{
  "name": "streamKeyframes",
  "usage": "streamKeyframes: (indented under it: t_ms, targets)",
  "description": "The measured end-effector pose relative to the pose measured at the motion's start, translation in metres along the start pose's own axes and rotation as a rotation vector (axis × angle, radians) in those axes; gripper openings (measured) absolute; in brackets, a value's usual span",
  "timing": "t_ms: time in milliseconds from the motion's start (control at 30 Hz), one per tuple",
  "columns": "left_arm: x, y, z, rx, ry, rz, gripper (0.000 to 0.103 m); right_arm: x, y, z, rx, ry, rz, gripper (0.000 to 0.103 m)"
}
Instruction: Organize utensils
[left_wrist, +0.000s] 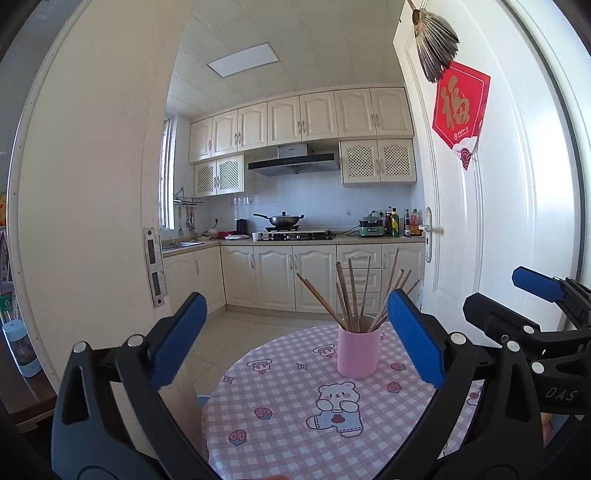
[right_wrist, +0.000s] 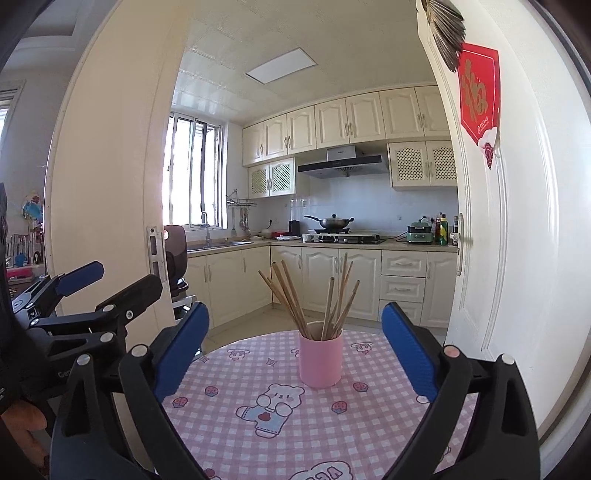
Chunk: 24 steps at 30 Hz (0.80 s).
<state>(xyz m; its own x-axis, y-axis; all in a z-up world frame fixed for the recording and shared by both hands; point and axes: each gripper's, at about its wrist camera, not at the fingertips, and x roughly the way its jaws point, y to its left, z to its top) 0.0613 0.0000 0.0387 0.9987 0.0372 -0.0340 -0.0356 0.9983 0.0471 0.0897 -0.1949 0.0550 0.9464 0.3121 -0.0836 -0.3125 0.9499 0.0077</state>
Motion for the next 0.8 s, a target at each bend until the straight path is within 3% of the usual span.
streamKeyframes:
  t_ms: [800]
  targets:
    - [-0.039,-0.007,-0.009,0.004,-0.038,-0.001,0.096,-0.042,0.011,-0.007,-0.025,-0.04,-0.056,0.095]
